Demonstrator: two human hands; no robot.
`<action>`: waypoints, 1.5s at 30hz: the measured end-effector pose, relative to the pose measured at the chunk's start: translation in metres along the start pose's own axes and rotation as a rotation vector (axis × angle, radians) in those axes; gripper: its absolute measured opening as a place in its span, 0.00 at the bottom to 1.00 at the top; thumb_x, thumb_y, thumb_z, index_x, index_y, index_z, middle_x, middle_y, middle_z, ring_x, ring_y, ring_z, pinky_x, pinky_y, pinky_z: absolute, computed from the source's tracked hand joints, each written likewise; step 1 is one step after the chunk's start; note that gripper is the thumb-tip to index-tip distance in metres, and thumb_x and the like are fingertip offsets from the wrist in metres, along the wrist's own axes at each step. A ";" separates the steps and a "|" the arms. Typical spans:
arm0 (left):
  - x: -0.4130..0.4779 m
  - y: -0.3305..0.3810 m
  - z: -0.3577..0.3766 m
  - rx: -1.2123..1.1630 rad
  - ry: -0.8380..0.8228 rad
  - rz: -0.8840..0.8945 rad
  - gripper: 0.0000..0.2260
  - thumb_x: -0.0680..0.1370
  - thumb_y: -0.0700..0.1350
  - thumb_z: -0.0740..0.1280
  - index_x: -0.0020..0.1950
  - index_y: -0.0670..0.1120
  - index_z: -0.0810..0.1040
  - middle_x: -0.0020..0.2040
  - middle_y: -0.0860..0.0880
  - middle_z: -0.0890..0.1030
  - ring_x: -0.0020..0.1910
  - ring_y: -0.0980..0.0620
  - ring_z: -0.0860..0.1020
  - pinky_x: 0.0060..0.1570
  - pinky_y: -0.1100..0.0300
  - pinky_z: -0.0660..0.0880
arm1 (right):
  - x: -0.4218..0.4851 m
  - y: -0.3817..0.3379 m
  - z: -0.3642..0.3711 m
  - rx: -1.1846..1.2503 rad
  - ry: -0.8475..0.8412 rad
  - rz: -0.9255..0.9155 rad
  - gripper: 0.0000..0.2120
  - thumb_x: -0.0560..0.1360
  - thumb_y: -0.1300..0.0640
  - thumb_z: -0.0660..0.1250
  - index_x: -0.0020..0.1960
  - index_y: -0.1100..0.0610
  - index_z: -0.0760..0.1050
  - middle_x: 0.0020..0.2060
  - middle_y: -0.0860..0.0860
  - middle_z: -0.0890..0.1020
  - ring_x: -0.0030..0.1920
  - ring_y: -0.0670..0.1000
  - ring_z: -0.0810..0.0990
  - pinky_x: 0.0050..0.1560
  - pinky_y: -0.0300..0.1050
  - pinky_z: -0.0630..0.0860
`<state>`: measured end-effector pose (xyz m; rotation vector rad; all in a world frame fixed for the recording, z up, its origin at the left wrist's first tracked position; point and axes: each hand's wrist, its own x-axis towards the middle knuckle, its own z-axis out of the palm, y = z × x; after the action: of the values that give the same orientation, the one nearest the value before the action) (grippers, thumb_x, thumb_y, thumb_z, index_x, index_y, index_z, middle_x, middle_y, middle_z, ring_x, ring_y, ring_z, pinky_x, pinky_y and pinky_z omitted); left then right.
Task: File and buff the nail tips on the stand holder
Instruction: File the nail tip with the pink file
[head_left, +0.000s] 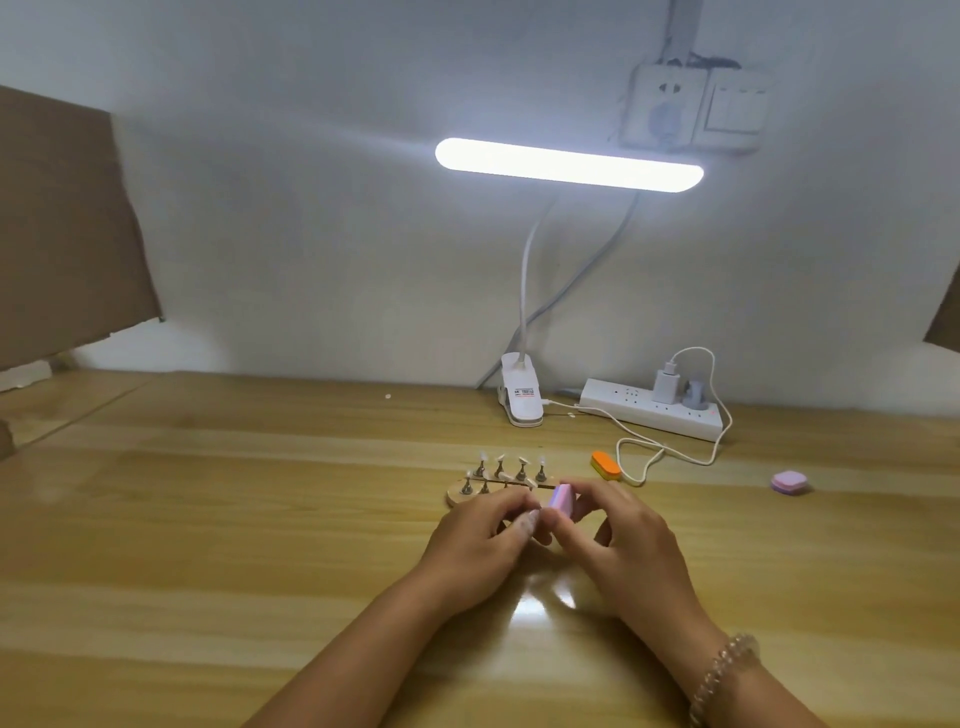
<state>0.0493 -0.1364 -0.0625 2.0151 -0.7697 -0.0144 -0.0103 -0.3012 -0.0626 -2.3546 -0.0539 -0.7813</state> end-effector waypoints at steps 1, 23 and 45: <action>0.000 0.000 0.000 -0.003 0.004 -0.004 0.12 0.83 0.44 0.62 0.43 0.57 0.77 0.39 0.60 0.79 0.40 0.57 0.76 0.45 0.52 0.74 | -0.002 -0.002 0.000 -0.032 -0.010 -0.027 0.13 0.70 0.40 0.70 0.53 0.41 0.77 0.41 0.37 0.79 0.38 0.39 0.75 0.34 0.33 0.67; 0.001 0.000 0.001 -0.039 -0.001 -0.005 0.08 0.81 0.45 0.65 0.49 0.54 0.83 0.45 0.59 0.84 0.44 0.59 0.80 0.47 0.55 0.76 | 0.001 0.001 -0.001 0.019 -0.016 0.036 0.18 0.70 0.31 0.62 0.50 0.42 0.78 0.40 0.38 0.80 0.37 0.42 0.77 0.37 0.41 0.73; -0.001 0.000 0.001 -0.077 0.016 0.027 0.10 0.80 0.42 0.67 0.44 0.57 0.82 0.40 0.60 0.82 0.34 0.66 0.74 0.39 0.62 0.72 | 0.002 0.001 0.000 0.016 0.022 0.040 0.17 0.68 0.32 0.64 0.45 0.44 0.77 0.38 0.40 0.79 0.39 0.42 0.76 0.38 0.40 0.72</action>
<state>0.0485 -0.1369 -0.0631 1.9300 -0.7750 -0.0125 -0.0086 -0.3026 -0.0617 -2.3243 -0.0042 -0.7849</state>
